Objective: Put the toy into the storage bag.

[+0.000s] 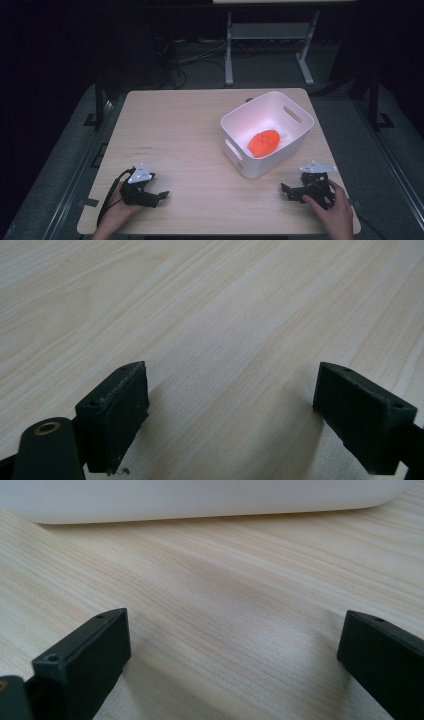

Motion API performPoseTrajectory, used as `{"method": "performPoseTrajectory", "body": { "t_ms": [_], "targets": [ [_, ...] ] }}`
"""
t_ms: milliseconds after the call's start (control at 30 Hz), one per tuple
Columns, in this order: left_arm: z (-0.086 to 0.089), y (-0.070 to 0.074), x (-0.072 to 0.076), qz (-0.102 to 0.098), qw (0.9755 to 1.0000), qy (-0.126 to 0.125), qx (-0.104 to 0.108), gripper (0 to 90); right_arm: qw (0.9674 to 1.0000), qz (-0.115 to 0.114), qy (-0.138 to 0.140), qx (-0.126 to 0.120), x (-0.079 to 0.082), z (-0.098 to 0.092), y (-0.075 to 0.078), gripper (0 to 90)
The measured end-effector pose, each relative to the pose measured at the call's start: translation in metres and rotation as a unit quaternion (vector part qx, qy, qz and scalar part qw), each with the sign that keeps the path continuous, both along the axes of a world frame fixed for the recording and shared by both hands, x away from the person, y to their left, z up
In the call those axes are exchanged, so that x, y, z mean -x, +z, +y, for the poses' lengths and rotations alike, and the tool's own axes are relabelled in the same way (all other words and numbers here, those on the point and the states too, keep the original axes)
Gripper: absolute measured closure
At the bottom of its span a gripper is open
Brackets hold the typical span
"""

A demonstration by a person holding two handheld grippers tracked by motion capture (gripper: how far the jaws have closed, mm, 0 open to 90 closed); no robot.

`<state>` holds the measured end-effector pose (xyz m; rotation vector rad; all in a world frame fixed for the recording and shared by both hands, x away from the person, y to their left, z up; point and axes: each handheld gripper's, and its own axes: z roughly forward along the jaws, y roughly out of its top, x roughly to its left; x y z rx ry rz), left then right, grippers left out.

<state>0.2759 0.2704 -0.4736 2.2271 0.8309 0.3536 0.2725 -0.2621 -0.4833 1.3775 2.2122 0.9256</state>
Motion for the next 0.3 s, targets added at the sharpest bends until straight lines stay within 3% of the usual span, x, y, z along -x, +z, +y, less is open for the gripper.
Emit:
{"method": "performPoseTrajectory", "body": {
  "t_ms": [300],
  "targets": [
    [0.0008,-0.0011,0.0001,-0.004,1.0,-0.004,0.002,12.7,1.0,0.0,0.0,-0.001,0.0,0.0001,0.0,0.2]
  ]
}}
